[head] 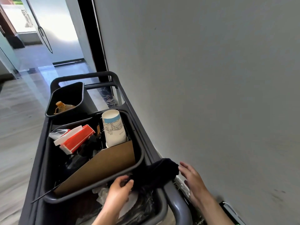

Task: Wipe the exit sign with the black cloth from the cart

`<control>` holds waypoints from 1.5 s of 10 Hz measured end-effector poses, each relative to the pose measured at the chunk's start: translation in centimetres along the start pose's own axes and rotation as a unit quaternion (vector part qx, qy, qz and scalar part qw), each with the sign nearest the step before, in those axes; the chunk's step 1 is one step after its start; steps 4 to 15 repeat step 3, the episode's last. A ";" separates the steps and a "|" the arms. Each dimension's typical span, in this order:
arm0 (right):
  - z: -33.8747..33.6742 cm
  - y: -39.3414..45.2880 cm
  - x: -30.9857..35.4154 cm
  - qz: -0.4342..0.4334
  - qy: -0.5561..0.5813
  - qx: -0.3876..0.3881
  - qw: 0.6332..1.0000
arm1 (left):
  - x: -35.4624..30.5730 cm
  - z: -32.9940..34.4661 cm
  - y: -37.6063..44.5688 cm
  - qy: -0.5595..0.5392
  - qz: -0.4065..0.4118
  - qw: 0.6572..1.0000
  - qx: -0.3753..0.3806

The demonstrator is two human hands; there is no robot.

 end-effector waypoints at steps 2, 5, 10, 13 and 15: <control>-3.5 -3.3 3.2 -0.074 -0.051 -0.031 0.995 | -3.5 -0.7 -2.9 0.077 0.138 0.984 -0.081; -6.6 -5.9 5.4 -0.157 -0.091 -0.085 0.980 | -7.4 -0.1 -6.2 0.095 0.247 0.959 -0.099; -6.6 -5.9 5.4 -0.157 -0.091 -0.085 0.980 | -7.4 -0.1 -6.2 0.095 0.247 0.959 -0.099; -6.6 -5.9 5.4 -0.157 -0.091 -0.085 0.980 | -7.4 -0.1 -6.2 0.095 0.247 0.959 -0.099; -6.6 -5.9 5.4 -0.157 -0.091 -0.085 0.980 | -7.4 -0.1 -6.2 0.095 0.247 0.959 -0.099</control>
Point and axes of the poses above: each hand's wrist, its own y-axis towards the middle knuckle, its own z-axis out of the palm, x = y × z, the point moved 6 cm from there along y, towards the middle knuckle, and after that the axes turned 13 degrees about -x, right-handed, at the moved point
